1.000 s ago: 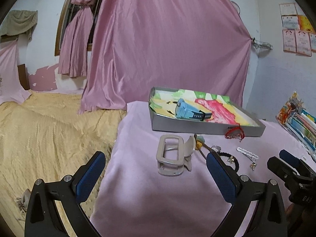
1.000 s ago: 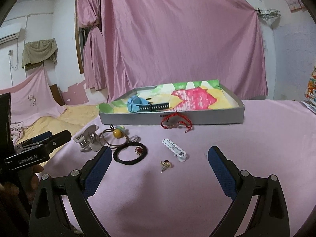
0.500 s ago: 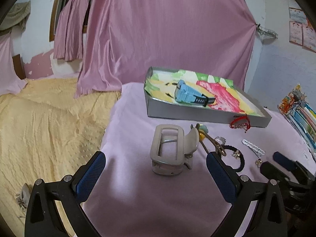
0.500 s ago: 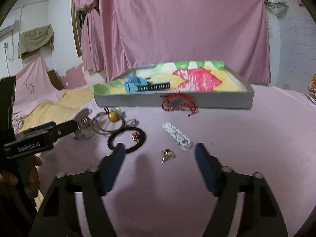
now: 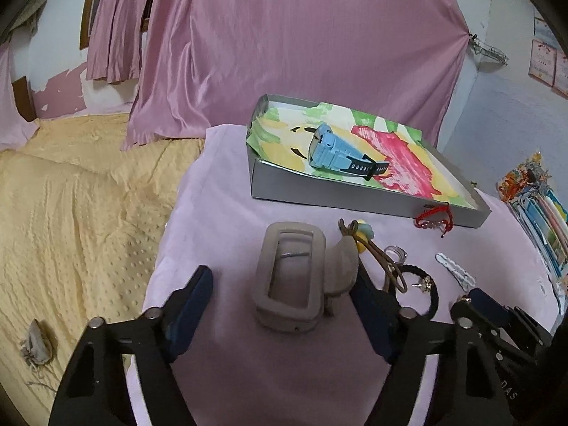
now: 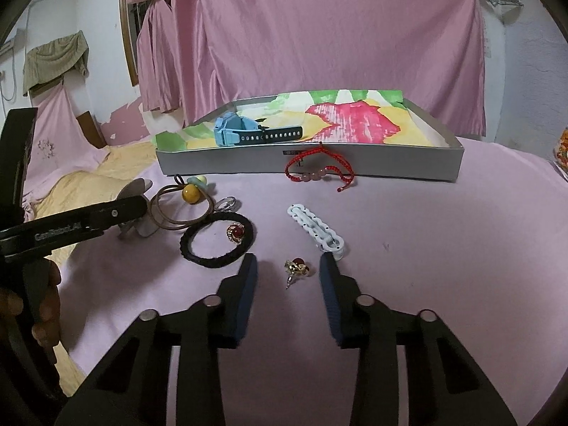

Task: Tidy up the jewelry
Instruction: 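Grasp the beige clip holder with the left gripper while the right grasps the gold earring, then carry the clip holder in the left gripper and earring in the right gripper to the tray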

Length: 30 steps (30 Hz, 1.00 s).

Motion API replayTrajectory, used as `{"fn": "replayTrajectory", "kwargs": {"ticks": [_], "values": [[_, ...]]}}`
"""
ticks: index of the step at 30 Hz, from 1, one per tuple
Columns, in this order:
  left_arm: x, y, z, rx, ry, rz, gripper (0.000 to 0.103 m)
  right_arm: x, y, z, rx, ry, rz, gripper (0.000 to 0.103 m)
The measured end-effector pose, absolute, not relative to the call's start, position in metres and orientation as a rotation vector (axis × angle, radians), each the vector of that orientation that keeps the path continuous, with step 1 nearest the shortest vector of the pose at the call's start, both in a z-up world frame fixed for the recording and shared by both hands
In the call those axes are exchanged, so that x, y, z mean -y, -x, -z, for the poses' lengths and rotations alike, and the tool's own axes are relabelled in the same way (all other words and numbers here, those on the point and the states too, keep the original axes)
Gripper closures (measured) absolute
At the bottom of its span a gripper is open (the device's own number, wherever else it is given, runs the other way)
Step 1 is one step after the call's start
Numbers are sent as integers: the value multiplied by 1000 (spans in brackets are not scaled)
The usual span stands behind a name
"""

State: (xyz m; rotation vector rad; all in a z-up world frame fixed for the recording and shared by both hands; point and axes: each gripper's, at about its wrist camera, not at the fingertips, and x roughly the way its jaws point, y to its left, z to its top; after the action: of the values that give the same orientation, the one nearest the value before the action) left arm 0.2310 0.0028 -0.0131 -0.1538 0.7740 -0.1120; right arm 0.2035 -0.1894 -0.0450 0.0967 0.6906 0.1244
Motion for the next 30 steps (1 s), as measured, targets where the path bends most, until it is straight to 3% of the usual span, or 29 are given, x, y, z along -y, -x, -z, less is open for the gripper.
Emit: {"fn": "replayTrajectory", "kwargs": {"ticks": [6,30], "values": [[3,-230,14,-782,144,143,57,187,-203,45,-683,-69,-125,91],[15,-201,-14,-603,185,182,58,207,-194,21,-567,-142,-240,91]]}}
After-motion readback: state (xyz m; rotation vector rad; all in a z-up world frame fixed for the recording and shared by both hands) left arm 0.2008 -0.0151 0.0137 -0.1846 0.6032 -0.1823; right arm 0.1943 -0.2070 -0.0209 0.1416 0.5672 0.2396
